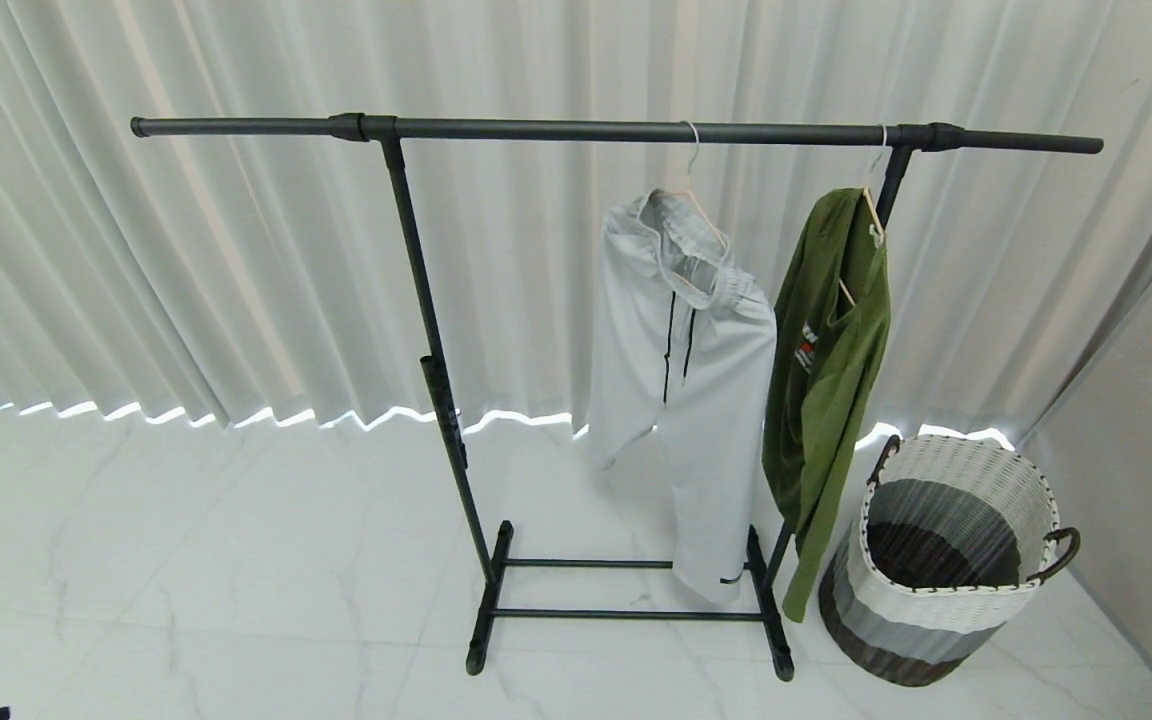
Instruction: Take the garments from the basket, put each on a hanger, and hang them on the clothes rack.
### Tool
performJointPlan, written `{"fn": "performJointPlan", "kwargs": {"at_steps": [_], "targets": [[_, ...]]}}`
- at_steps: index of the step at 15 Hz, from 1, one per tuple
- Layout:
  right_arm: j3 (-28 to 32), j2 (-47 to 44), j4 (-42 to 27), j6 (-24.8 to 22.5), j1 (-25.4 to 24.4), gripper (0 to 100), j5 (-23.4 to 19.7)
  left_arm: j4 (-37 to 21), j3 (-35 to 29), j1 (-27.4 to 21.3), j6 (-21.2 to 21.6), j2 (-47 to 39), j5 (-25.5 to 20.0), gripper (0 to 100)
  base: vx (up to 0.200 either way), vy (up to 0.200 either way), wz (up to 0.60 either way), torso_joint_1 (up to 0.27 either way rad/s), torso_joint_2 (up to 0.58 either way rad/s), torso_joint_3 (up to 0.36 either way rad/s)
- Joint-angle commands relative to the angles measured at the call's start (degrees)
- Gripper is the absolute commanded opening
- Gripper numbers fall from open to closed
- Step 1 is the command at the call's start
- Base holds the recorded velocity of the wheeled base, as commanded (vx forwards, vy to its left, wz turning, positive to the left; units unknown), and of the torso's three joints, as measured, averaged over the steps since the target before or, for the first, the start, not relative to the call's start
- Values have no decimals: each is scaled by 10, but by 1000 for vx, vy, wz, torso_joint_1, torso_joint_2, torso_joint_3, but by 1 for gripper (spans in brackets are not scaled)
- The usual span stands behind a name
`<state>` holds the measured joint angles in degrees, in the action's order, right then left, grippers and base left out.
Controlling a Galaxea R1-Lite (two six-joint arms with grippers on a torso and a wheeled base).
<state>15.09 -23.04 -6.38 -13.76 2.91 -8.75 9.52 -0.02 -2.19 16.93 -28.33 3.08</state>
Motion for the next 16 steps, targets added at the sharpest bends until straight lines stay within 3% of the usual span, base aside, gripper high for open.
{"fn": "performJointPlan", "kwargs": {"at_steps": [1,5,9,13,14,16], "targets": [[-38,66,0,-1,0,100,1,-76,-6,1,-12,168,45,100,0,0,0,0,0,0],[-112,190,3,-1,-1,100,3,-77,-6,12,-26,263,46,100,0,0,0,0,0,0],[-151,186,122,7,-1,100,99,-76,-3,22,-39,283,78,100,0,0,0,0,0,0],[-151,186,119,41,-1,100,148,-76,0,22,-112,283,75,100,0,0,0,0,0,0],[-151,186,122,42,-2,100,147,-77,0,22,-133,283,62,100,0,0,0,0,0,0],[-151,186,118,47,-2,100,131,-82,0,22,-154,282,-22,100,0,0,0,0,0,0]]}}
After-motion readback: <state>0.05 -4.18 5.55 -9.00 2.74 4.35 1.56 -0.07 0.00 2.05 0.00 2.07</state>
